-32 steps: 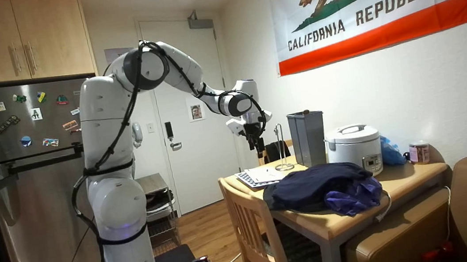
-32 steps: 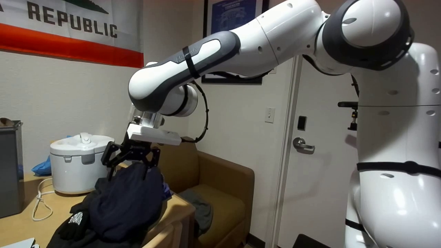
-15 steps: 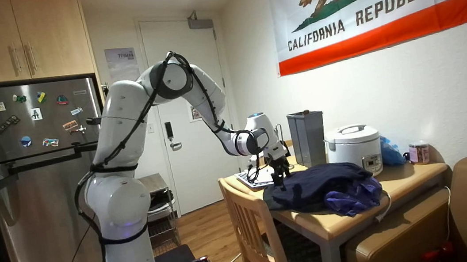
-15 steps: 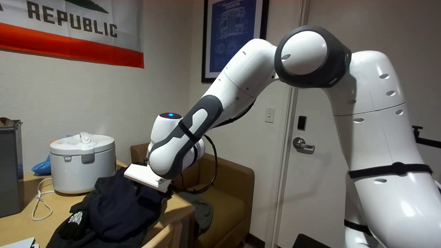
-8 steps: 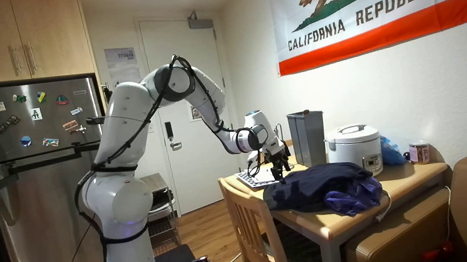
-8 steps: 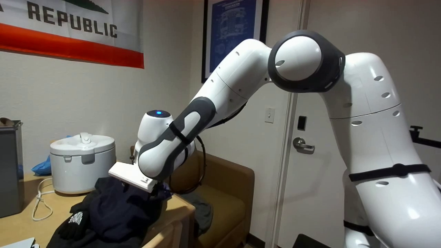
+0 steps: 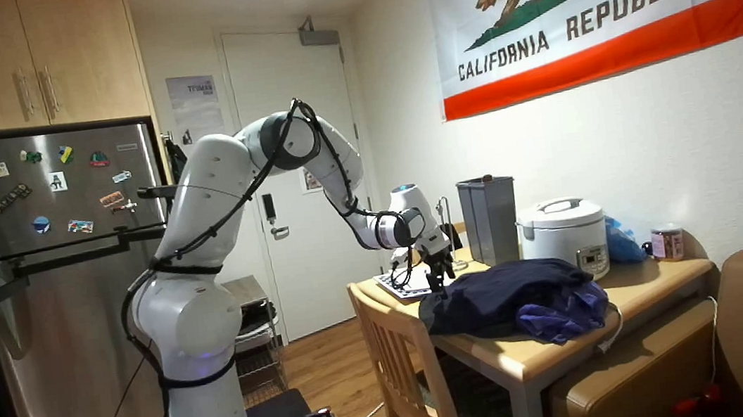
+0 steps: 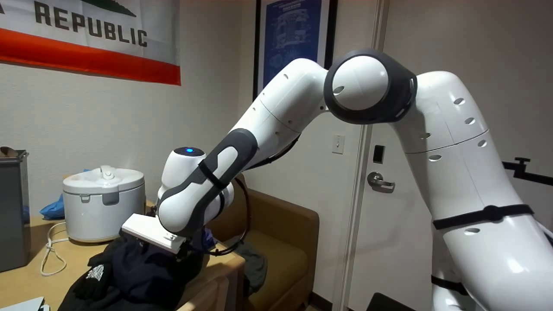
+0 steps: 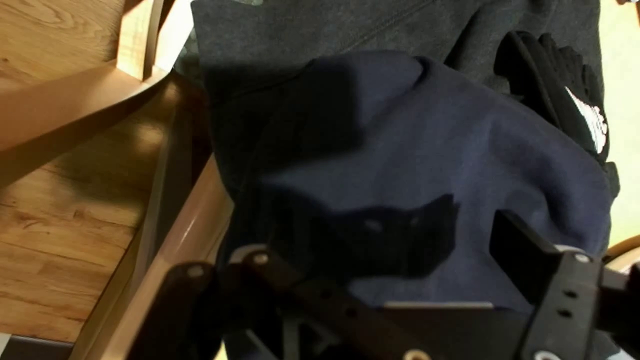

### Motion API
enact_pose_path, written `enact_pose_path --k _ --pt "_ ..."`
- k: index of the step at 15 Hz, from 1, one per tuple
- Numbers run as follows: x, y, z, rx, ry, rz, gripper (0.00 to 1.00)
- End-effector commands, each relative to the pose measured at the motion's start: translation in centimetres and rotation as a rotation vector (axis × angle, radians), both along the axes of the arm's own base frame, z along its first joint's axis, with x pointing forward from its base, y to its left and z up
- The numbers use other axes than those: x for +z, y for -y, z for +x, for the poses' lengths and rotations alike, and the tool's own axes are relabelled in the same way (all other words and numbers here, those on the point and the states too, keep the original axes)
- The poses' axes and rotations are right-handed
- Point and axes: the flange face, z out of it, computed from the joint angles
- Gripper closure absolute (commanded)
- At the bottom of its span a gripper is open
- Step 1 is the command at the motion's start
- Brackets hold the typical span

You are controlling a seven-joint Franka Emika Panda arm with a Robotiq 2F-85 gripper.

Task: Pick up the black cloth from the table and put it on the chair back.

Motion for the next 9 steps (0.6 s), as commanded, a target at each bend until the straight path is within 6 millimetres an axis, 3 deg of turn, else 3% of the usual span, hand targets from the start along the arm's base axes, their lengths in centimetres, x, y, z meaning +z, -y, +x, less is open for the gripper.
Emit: enact_pose_path --k 1,5,9 --pt "0.5 0.0 0.0 -0.006 0.001 -0.025 0.00" --pt "2.5 -0.4 0.3 -0.009 0.055 -0.112 0.00" --pt "2.9 -1.3 0.8 -0.006 0.059 -0.143 0.00"
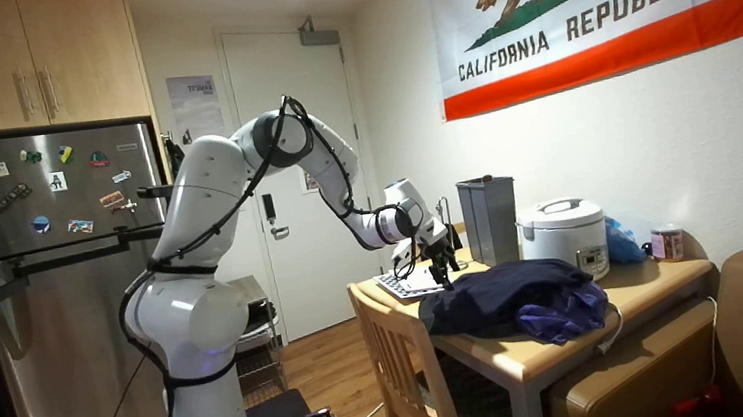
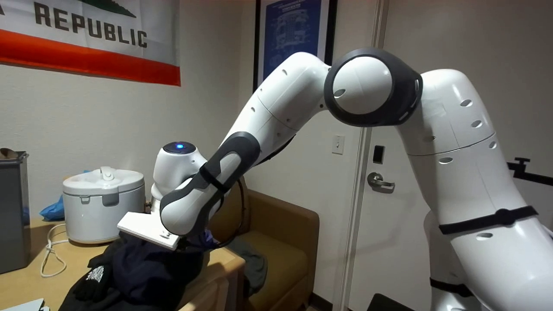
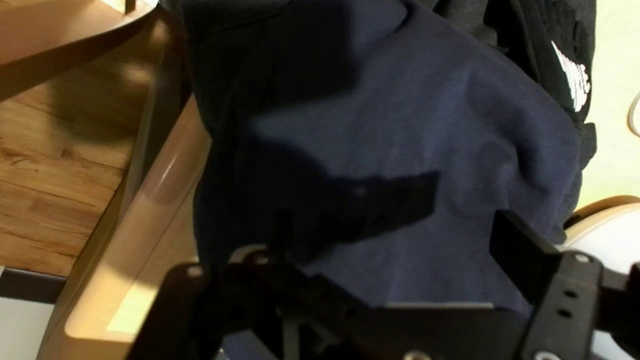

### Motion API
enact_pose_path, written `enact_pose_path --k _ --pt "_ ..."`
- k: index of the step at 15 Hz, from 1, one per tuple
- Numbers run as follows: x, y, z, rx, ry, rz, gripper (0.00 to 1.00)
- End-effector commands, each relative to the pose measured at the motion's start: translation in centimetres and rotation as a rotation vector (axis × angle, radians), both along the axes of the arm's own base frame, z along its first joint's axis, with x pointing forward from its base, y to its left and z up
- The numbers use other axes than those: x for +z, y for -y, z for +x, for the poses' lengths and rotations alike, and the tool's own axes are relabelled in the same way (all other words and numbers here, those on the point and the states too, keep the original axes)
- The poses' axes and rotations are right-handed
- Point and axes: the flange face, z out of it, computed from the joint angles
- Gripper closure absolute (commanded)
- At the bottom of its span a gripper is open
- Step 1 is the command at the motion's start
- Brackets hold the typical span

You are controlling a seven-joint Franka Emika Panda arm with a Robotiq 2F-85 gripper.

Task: Pick up the black cloth from the table and put it on the chair back.

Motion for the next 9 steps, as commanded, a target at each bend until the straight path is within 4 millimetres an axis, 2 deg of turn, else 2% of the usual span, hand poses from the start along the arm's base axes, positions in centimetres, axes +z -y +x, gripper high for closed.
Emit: enact_pose_path --k 1,9 --pt "0.7 -0.7 0.2 -0.014 -0.020 -0.021 0.00" --pt "-2.6 0.7 0.7 -0.053 -0.089 -0.041 0.00"
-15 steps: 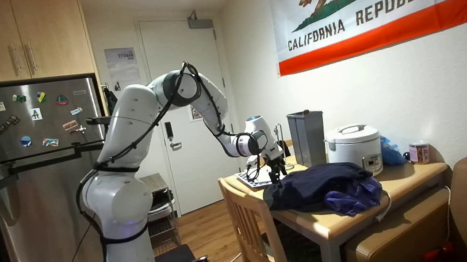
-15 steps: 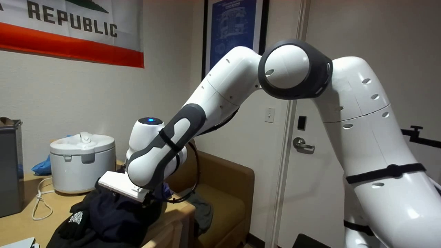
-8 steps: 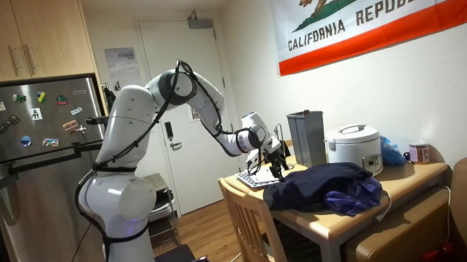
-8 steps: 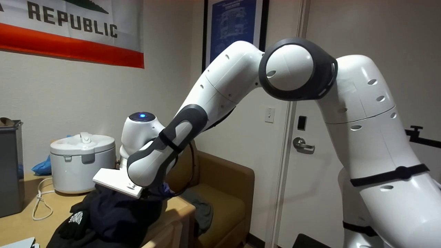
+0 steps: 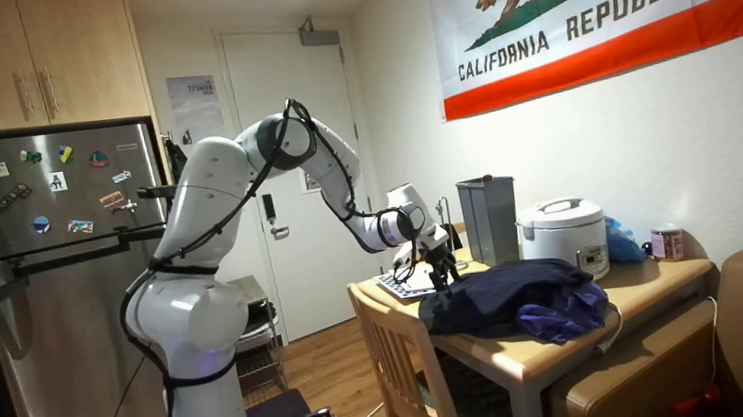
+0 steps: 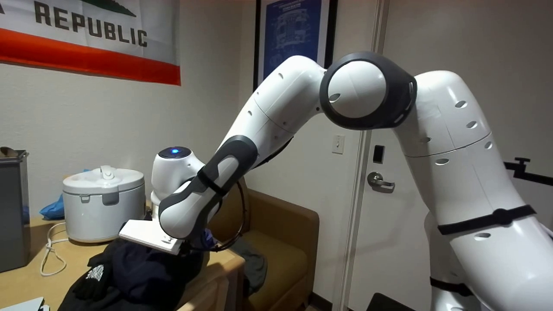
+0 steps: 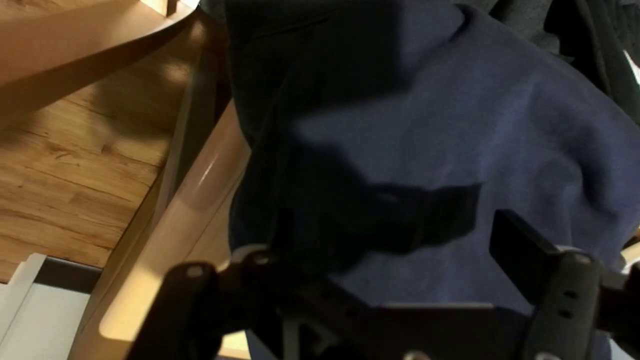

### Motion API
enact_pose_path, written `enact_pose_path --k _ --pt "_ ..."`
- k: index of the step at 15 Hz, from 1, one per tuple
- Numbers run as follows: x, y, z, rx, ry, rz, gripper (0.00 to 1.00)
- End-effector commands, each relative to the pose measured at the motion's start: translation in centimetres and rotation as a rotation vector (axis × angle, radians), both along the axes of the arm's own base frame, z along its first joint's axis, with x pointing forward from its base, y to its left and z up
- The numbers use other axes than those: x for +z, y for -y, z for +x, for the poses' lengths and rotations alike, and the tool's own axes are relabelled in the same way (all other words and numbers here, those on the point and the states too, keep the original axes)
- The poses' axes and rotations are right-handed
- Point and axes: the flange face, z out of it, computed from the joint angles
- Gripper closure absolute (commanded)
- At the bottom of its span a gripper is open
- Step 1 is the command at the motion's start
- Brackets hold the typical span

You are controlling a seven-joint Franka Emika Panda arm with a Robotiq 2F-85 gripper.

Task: Pick up the black cloth from the table and put it on the chair back.

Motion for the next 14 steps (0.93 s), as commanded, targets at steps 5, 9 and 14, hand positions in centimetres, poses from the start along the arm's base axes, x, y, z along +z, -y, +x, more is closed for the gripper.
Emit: enact_pose_path --k 5,9,14 --pt "-2.3 1.2 1.4 -0.051 -0.027 -0.005 0.28" --pt "-2.8 1.3 1.6 -0.053 -0.030 -0.009 0.59" --pt "-2.1 1.4 1.7 -0.058 -0.017 -0.008 0.97"
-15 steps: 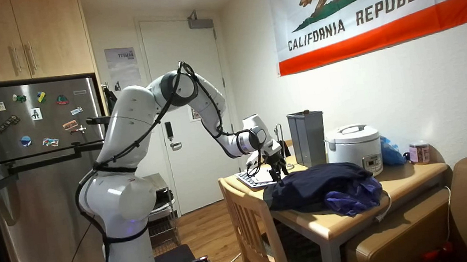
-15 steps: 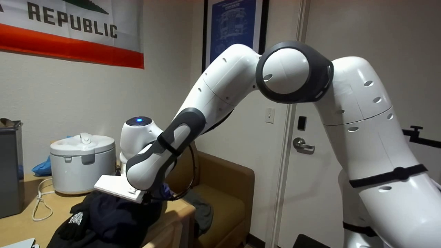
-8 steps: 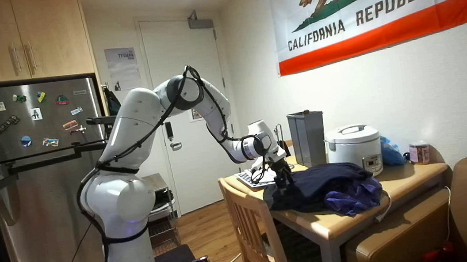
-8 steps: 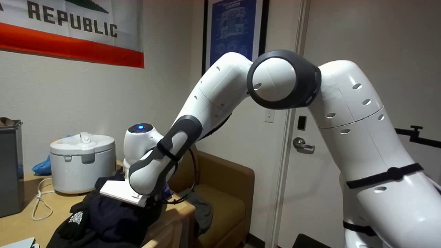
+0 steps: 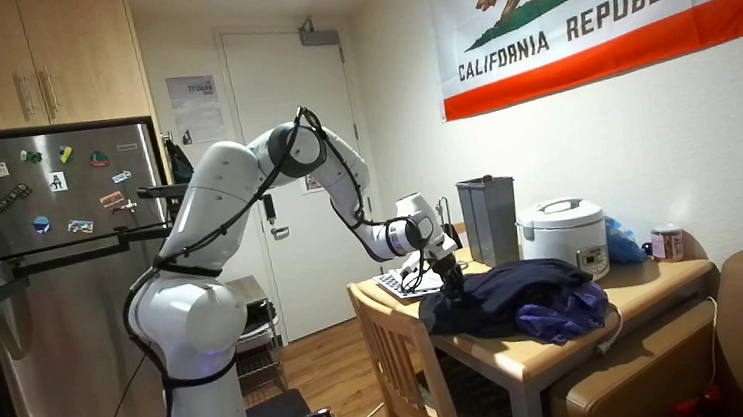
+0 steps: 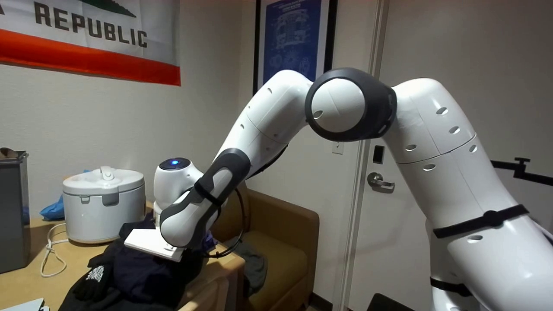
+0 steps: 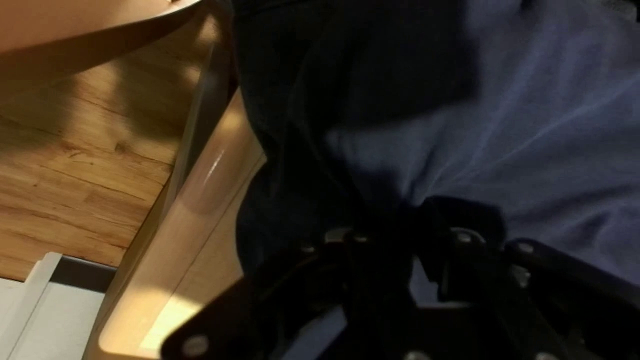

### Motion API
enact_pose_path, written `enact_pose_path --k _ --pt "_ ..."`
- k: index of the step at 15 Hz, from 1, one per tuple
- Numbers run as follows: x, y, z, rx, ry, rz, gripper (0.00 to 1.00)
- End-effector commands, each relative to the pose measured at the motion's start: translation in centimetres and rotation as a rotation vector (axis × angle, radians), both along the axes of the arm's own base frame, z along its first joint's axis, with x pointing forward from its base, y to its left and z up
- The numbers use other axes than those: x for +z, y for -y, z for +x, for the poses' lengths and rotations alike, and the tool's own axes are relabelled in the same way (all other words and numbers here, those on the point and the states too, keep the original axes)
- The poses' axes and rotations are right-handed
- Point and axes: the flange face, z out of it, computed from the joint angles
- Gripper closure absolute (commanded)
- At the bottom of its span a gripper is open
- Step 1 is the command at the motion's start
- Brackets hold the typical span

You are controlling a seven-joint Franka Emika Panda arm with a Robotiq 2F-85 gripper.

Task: Pick up the black cloth from the table and put it on the chair back.

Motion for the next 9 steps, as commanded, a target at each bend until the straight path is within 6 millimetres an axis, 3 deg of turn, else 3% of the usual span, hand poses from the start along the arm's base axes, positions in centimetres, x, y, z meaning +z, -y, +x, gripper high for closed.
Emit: enact_pose_path --k 1,4,9 --pt "1.3 -0.1 0.4 -0.033 0.013 0.010 0.99" --pt "2.9 -0.4 0.3 -0.029 0.036 0.011 1.00" --pt "8.0 -1.6 -1.4 -0.015 0.091 0.028 0.99"
